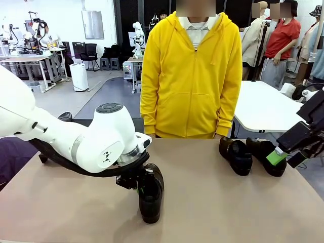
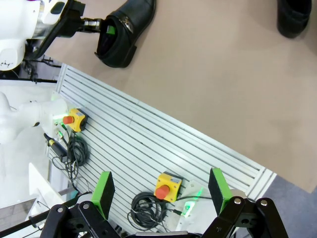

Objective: Organize the shoes by placing them on the stand.
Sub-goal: Place the Shoe from the middle of the table onto the Shoes Stand.

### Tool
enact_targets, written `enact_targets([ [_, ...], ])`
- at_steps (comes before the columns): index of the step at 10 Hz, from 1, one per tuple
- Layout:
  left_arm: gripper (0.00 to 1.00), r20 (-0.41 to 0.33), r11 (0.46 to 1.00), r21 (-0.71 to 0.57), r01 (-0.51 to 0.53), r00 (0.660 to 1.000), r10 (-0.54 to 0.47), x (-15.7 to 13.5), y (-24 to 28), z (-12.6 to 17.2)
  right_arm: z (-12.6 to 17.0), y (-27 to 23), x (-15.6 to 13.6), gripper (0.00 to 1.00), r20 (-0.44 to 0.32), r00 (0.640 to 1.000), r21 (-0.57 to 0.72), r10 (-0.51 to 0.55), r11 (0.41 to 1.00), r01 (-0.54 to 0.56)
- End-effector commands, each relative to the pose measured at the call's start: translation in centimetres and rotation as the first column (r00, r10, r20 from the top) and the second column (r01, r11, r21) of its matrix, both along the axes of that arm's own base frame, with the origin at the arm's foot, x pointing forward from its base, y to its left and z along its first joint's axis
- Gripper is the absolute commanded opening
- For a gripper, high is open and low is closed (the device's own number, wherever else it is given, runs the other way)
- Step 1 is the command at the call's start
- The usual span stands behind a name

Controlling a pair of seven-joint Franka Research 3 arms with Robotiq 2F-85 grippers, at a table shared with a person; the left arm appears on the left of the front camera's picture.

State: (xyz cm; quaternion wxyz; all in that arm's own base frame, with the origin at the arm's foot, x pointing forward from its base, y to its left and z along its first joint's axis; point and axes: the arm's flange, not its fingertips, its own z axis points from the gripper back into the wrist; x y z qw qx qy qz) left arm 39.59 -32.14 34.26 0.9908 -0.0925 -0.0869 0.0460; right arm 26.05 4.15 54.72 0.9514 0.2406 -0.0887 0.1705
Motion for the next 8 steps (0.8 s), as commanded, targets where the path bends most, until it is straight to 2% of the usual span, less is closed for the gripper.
enact_targets([
  [1, 0.00, 0.005, 1.000, -0.012, 0.024, 1.000, -0.024, 0.2, -0.2, -0.1, 0.4, -0.1, 0.2, 1.00, 0.000, 1.000, 0.010, 0.013, 1.000, -0.013],
  [3, 0.00, 0.003, 0.995, -0.047, 0.091, 0.996, -0.091, -0.1, 0.3, 1.1, 0.4, -0.1, 0.2, 1.00, 0.000, 1.000, 0.010, 0.013, 1.000, -0.013],
  [4, 0.00, -0.002, 0.969, -0.109, 0.220, 0.975, -0.222, -1.0, 0.9, 3.2, 0.4, -0.1, 0.2, 1.00, 0.000, 1.000, 0.010, 0.013, 1.000, -0.013],
  [6, 0.00, 0.020, 0.922, -0.098, 0.375, 0.927, -0.375, -4.8, 4.0, 9.4, 0.4, -0.1, 0.2, 1.00, 0.000, 1.000, 0.010, 0.013, 1.000, -0.013],
  [7, 0.00, 0.052, 0.949, -0.034, 0.314, 0.949, -0.312, -6.8, 6.2, 11.7, 0.4, -0.1, 0.2, 1.00, 0.000, 1.000, 0.010, 0.013, 1.000, -0.013],
  [8, 0.00, 0.115, 0.970, 0.020, 0.242, 0.963, -0.242, -8.6, 9.0, 13.5, 0.4, -0.1, 0.2, 1.00, 0.000, 1.000, 0.010, 0.013, 1.000, -0.013],
])
